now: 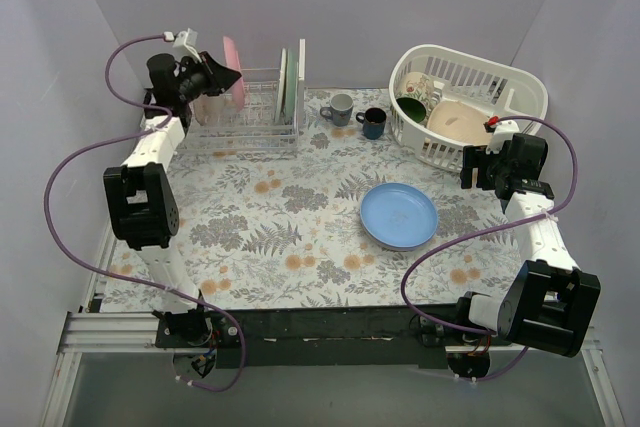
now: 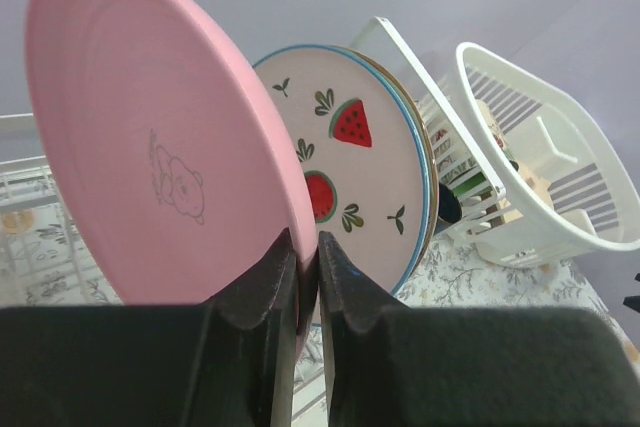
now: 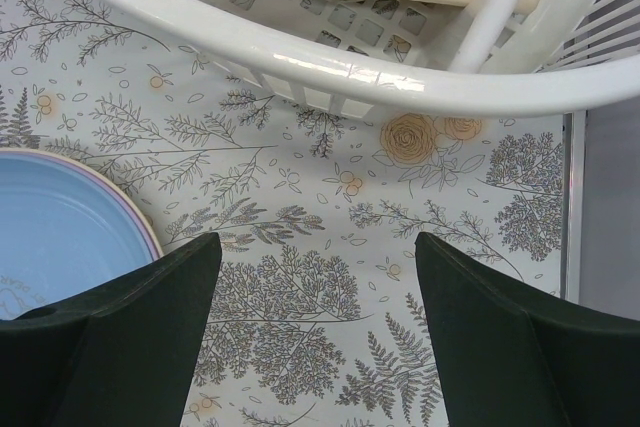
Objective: Unload the plates from the dish rack
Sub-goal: Unload the plate from the dish rack.
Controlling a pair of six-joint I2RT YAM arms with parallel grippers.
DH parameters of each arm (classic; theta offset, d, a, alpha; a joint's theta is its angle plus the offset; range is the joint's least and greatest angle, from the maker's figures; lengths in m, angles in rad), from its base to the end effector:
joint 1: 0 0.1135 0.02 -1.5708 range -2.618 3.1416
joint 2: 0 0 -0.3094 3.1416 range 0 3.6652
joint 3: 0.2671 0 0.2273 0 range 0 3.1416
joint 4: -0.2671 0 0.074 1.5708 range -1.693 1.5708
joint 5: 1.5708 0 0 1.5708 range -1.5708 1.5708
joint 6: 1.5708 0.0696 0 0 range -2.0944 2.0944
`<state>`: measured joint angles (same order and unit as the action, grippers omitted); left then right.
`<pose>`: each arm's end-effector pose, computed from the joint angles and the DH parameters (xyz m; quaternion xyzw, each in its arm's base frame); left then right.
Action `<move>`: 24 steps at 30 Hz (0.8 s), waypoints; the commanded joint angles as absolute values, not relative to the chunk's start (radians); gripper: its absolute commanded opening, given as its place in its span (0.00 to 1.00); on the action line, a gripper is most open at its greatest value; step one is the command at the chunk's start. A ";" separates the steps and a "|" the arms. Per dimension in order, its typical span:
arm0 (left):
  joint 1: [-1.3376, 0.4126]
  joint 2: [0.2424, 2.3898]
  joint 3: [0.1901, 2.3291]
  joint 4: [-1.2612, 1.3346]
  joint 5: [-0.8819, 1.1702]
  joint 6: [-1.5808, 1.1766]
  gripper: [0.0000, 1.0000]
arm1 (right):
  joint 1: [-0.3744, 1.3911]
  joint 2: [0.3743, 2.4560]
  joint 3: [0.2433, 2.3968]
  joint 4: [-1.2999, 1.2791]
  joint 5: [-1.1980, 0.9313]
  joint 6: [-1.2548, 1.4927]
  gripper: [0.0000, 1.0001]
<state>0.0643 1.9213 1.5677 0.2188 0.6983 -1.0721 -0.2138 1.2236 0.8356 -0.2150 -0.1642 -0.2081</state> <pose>0.4807 -0.0139 0.3673 -0.1911 0.7176 -0.5241 0.4169 0.2544 -0.0436 0.2961 -0.0356 0.8823 -0.0261 0.4686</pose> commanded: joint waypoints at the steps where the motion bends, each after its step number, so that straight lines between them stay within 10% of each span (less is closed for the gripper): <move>1: 0.090 1.778 1.565 0.304 0.759 -1.137 0.00 | -0.218 1.204 0.833 -0.204 -0.179 -0.206 0.86; 14: 0.017 1.585 1.640 0.000 0.750 -0.794 0.00 | -0.218 1.213 0.836 -0.207 -0.189 -0.204 0.86; 24: -0.587 1.388 1.422 -0.314 0.126 -0.051 0.00 | -0.218 1.195 0.848 -0.189 -0.150 -0.190 0.86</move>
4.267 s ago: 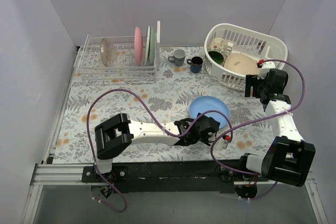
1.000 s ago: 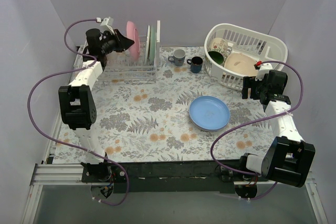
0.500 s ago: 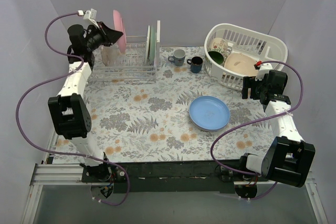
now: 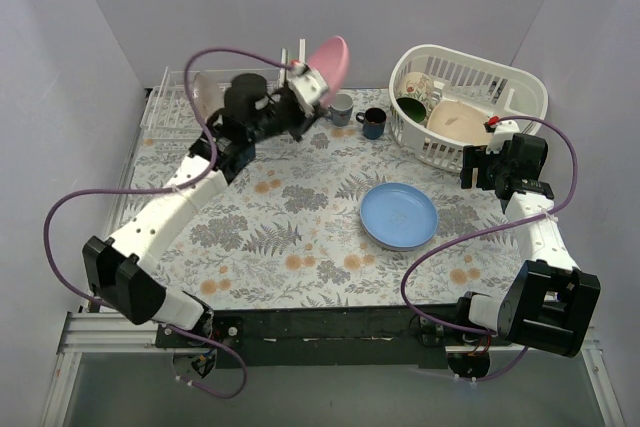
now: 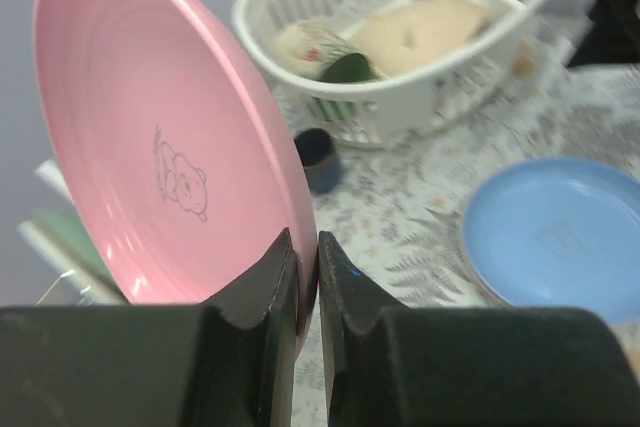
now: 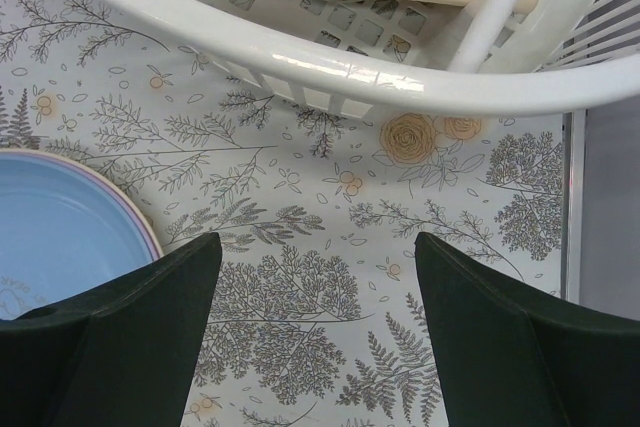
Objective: Unload the plates from the dish rack
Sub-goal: Unload the plate from the dish rack, then place the plate at the center of the board.
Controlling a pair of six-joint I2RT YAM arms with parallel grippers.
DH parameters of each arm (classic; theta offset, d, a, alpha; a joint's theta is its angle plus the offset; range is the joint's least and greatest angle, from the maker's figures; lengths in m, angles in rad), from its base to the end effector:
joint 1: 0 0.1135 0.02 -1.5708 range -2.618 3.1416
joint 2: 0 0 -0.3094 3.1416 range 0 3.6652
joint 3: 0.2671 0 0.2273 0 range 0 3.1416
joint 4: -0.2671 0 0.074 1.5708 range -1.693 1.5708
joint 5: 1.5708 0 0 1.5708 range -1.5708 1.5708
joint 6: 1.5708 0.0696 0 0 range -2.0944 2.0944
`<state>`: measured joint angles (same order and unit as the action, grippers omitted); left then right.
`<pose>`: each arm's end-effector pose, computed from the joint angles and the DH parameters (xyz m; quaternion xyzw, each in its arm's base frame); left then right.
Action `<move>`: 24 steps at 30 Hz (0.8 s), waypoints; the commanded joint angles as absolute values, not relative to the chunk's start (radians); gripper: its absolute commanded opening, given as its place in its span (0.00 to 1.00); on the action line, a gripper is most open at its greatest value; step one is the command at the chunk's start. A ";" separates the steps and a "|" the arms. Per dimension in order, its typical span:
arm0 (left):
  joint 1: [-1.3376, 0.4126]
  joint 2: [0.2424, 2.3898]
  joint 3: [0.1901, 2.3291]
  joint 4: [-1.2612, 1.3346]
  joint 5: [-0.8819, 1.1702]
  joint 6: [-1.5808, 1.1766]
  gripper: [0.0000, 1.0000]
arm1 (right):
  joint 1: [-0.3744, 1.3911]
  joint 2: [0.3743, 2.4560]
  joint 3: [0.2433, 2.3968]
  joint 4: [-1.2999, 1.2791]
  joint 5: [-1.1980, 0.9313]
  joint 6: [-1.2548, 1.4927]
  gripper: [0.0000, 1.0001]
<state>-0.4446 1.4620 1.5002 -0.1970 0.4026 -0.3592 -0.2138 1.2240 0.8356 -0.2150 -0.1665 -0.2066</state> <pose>0.2948 -0.1706 0.4676 0.1614 0.7394 -0.3887 0.5255 0.2545 -0.0435 0.2960 -0.0355 0.8823 -0.0247 0.4686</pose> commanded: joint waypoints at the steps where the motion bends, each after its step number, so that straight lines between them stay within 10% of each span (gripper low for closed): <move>1: -0.647 1.390 1.407 -0.316 0.094 -0.007 0.00 | -0.218 1.192 0.850 -0.189 -0.143 -0.187 0.86; 10: -1.026 1.485 1.184 -0.296 -0.293 0.190 0.00 | -0.238 1.196 0.876 -0.201 -0.147 -0.155 0.86; 24: -1.219 1.669 1.200 -0.233 -0.353 0.259 0.00 | -0.267 1.184 0.867 -0.207 -0.173 -0.166 0.86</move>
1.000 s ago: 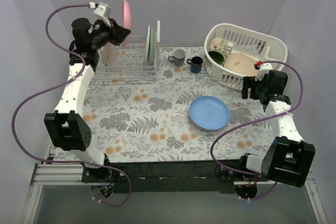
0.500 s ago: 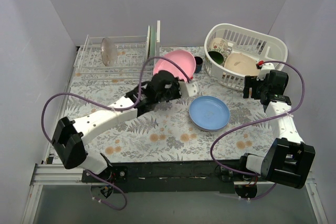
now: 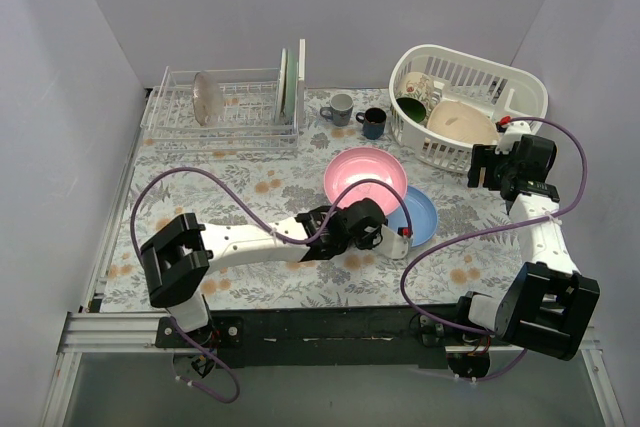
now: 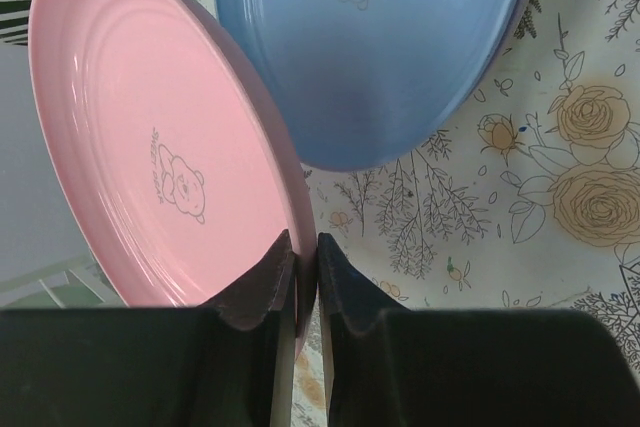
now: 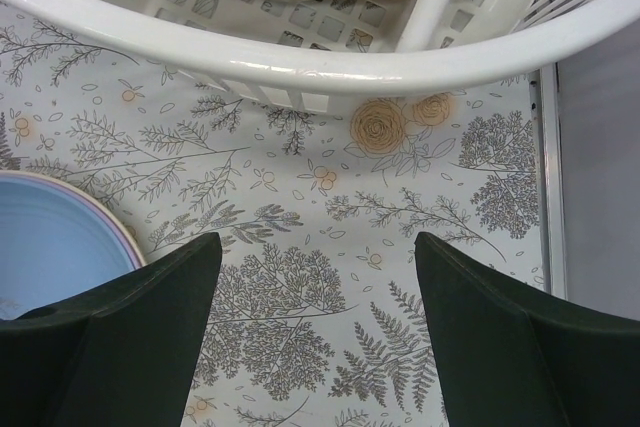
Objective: Unload the plates from the dish rack
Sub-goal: Place the plate at the center of the board.
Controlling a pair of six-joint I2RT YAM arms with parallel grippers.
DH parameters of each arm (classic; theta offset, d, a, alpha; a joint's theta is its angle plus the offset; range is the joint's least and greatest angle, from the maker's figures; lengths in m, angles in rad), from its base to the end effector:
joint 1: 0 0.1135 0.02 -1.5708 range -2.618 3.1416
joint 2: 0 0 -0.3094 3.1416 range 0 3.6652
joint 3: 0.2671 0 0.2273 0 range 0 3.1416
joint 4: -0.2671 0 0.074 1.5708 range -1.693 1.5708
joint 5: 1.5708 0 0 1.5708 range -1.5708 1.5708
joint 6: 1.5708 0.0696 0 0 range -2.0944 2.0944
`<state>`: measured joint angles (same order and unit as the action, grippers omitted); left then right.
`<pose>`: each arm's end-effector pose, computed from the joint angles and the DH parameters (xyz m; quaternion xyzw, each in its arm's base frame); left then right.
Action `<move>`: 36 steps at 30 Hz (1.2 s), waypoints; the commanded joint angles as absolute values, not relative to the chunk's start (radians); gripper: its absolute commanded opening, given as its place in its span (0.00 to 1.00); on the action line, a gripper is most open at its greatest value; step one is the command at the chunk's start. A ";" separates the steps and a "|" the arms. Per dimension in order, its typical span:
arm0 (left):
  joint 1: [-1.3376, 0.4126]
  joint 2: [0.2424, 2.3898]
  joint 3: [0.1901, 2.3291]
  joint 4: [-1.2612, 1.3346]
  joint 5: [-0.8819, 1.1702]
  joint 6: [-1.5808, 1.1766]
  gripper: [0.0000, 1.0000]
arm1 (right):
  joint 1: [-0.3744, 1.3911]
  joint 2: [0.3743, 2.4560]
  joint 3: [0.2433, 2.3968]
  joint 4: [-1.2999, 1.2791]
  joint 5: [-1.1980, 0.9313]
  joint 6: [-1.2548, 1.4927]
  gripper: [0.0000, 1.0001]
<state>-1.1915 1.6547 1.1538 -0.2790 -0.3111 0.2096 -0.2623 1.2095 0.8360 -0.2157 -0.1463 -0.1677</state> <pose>0.1556 -0.3328 0.2705 0.5421 0.7354 -0.0533 0.4030 0.2493 -0.0564 0.2994 0.0072 0.8802 -0.0373 0.4730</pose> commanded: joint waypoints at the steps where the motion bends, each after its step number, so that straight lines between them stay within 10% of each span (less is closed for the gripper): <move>1: -1.230 1.680 1.213 -0.235 -0.347 0.267 0.00 | -0.267 1.186 0.865 -0.207 -0.173 -0.166 0.86; 36: -1.281 1.844 1.362 -0.370 -0.144 0.247 0.00 | -0.273 1.161 0.844 -0.202 -0.192 -0.184 0.86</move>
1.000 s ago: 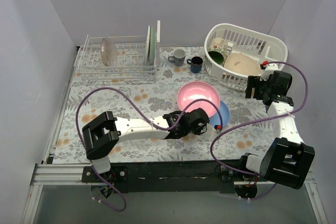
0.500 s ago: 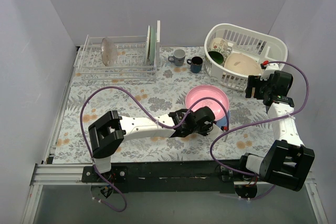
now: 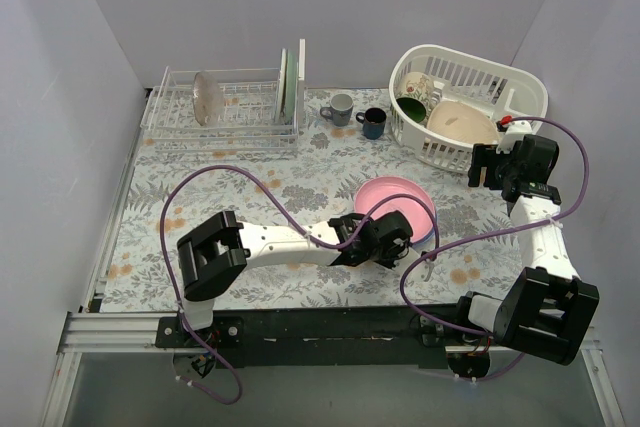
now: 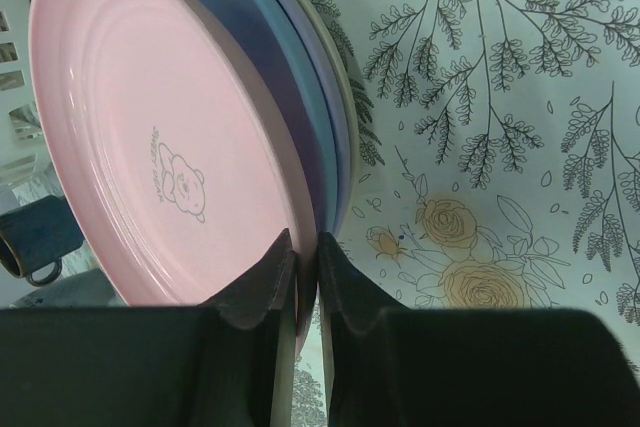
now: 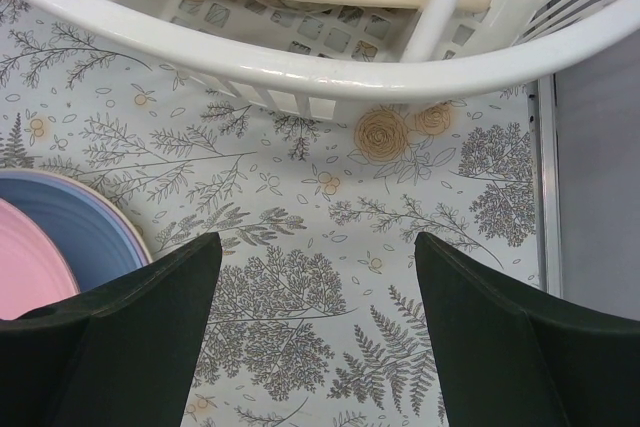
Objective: Unload the plates from the dish rack
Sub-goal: Place the plate at the center of the board.
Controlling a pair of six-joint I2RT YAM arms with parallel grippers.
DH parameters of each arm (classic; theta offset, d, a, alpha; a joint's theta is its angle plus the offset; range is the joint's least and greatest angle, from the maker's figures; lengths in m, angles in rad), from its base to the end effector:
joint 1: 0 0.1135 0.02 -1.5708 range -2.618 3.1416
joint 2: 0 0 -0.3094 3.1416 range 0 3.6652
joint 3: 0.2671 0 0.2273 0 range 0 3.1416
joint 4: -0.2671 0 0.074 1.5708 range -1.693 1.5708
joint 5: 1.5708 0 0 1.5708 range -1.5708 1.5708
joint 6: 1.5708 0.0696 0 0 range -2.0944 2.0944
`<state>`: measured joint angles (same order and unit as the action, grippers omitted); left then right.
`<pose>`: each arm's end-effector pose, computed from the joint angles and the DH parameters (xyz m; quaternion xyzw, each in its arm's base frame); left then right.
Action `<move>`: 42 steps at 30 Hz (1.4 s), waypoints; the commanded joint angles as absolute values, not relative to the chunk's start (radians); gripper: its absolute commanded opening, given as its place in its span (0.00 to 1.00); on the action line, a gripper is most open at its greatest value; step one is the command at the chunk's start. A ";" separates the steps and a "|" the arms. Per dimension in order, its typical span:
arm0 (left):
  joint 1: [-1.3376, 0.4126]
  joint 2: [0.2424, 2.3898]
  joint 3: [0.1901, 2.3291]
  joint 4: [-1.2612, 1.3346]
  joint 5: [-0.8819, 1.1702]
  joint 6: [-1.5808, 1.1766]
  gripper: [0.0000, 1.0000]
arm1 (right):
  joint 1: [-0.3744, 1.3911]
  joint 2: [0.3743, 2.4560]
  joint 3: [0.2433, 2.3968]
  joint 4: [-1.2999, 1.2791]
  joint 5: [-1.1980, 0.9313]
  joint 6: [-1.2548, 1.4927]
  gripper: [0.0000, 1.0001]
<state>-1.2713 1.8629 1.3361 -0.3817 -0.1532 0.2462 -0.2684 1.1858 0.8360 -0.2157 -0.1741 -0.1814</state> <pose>0.1331 -0.3949 0.2388 0.6307 0.7014 -0.0959 0.3180 0.2449 -0.0549 0.3051 -0.0039 0.8740 -0.0328 0.4848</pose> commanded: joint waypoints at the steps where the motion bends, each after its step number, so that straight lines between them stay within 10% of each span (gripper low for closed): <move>1: -1.281 1.844 1.364 -0.374 -0.141 0.247 0.00 | -0.273 1.161 0.845 -0.202 -0.190 -0.186 0.86; 28: -1.298 1.885 1.407 -0.385 -0.120 0.244 0.00 | -0.278 1.157 0.841 -0.201 -0.198 -0.184 0.86; 42: -1.299 1.882 1.399 -0.382 -0.135 0.236 0.30 | -0.276 1.157 0.839 -0.201 -0.201 -0.183 0.86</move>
<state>-1.2919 1.8931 1.3682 -0.3885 -0.1345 0.2386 -0.2691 1.1843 0.8360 -0.2161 -0.1867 -0.1825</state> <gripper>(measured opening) 0.267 0.860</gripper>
